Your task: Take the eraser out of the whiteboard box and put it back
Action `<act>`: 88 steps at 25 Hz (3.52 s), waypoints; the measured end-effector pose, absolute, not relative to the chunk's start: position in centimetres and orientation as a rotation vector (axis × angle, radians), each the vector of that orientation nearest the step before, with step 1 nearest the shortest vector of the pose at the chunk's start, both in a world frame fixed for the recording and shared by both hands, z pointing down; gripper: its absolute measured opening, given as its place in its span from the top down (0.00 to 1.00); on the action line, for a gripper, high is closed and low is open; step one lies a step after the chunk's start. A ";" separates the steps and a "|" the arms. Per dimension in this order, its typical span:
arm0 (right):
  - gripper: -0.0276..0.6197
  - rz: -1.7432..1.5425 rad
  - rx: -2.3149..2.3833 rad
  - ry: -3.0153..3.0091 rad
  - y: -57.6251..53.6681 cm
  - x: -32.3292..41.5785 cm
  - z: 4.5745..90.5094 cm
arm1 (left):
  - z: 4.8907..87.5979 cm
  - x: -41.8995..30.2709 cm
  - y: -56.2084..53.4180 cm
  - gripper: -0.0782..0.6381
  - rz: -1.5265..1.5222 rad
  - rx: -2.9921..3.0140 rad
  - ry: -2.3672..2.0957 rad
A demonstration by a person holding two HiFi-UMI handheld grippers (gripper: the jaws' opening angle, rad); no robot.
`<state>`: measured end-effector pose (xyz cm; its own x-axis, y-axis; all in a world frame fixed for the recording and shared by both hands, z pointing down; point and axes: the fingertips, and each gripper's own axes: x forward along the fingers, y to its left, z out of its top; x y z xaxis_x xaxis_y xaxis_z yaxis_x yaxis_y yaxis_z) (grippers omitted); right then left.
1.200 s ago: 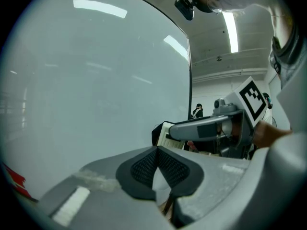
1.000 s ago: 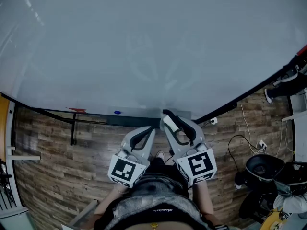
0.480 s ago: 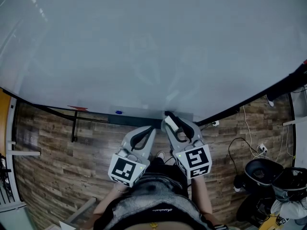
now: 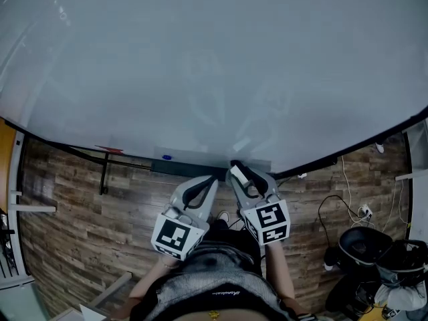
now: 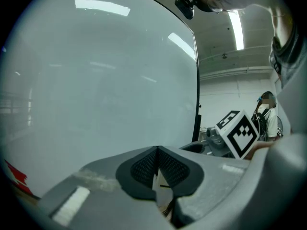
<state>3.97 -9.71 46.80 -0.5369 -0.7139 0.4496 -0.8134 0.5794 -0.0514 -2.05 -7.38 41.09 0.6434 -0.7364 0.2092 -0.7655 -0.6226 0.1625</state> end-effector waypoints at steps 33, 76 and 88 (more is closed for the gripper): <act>0.71 0.469 1.229 -2.329 -10.1 4.5 53.5 | 41.8 -1.8 -8.0 0.89 0.205 2.630 -1.172; 0.61 0.464 1.300 -2.353 -8.6 4.5 52.8 | 43.0 -1.2 -6.6 0.89 0.280 2.726 -1.073; 0.61 0.453 1.347 -2.334 -7.1 4.9 52.0 | 43.3 -1.1 -5.2 0.89 0.290 2.735 -1.026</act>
